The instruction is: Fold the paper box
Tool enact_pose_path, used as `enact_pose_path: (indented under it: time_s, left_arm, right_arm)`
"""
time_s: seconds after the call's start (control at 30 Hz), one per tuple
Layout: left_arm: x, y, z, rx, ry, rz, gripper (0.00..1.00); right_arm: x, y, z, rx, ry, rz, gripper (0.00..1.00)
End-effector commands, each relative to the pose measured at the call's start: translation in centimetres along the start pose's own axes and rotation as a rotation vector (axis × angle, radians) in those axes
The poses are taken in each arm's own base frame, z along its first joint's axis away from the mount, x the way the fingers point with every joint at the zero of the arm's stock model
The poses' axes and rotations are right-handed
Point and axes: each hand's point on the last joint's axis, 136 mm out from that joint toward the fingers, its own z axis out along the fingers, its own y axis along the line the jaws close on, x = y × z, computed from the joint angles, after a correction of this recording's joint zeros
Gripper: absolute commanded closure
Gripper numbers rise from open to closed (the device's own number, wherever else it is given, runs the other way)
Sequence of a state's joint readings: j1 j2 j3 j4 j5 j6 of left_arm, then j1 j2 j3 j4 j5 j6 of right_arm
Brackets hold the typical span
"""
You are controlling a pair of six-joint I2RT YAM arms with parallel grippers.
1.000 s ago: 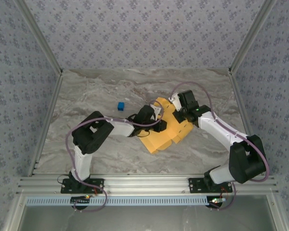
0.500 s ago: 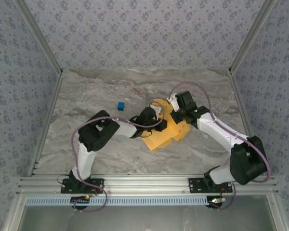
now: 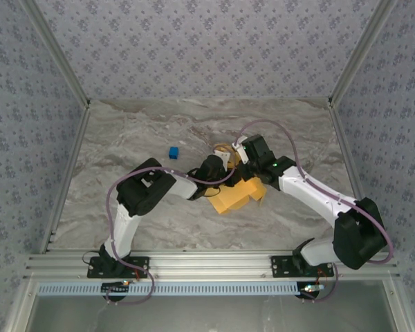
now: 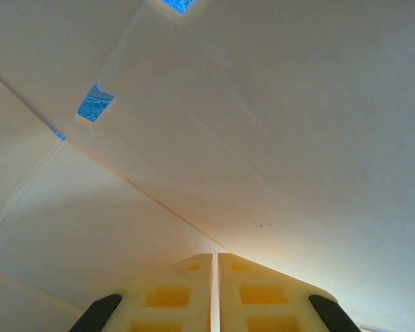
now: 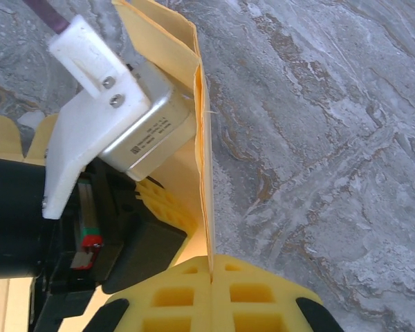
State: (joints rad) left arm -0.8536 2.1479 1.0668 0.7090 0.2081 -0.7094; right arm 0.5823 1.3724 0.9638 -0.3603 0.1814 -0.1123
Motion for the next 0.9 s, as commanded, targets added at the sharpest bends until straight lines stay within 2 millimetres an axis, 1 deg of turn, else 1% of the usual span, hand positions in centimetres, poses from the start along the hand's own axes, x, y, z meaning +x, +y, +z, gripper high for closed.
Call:
enact_pose_path:
  time_s: [0.0,0.23,0.33,0.4,0.57,0.7,0.87]
  left_arm:
    - [2.2,1.3,-0.3,-0.039,0.043,-0.018,0.87]
    - [-0.6,-0.6,-3.0,-0.011,-0.011,0.009,0.71]
    - [-1.5,-1.4,-4.4,-0.004,-0.029,0.020,0.66]
    - [-1.9,-1.4,-5.4,-0.008,-0.038,0.021,0.64]
    - [-2.3,-0.3,-8.3,-0.054,-0.047,0.018,0.59]
    - [-2.4,1.6,-10.5,-0.113,-0.048,0.001,0.57]
    - [-3.8,4.0,-13.5,-0.177,-0.087,-0.039,0.56]
  right_arm:
    - [-1.1,-1.4,-0.3,0.042,-0.043,0.015,1.00]
    - [-1.6,-3.9,-0.3,0.136,-0.051,-0.083,1.00]
    - [-2.0,-4.8,-0.1,0.185,-0.047,-0.139,1.00]
    - [-2.1,-5.2,0.1,0.215,-0.039,-0.179,1.00]
    - [-2.9,-5.7,0.5,0.282,-0.044,-0.289,1.00]
    - [-3.0,-5.6,1.5,0.356,-0.022,-0.419,1.00]
    - [-3.2,-5.1,2.7,0.448,-0.014,-0.575,1.00]
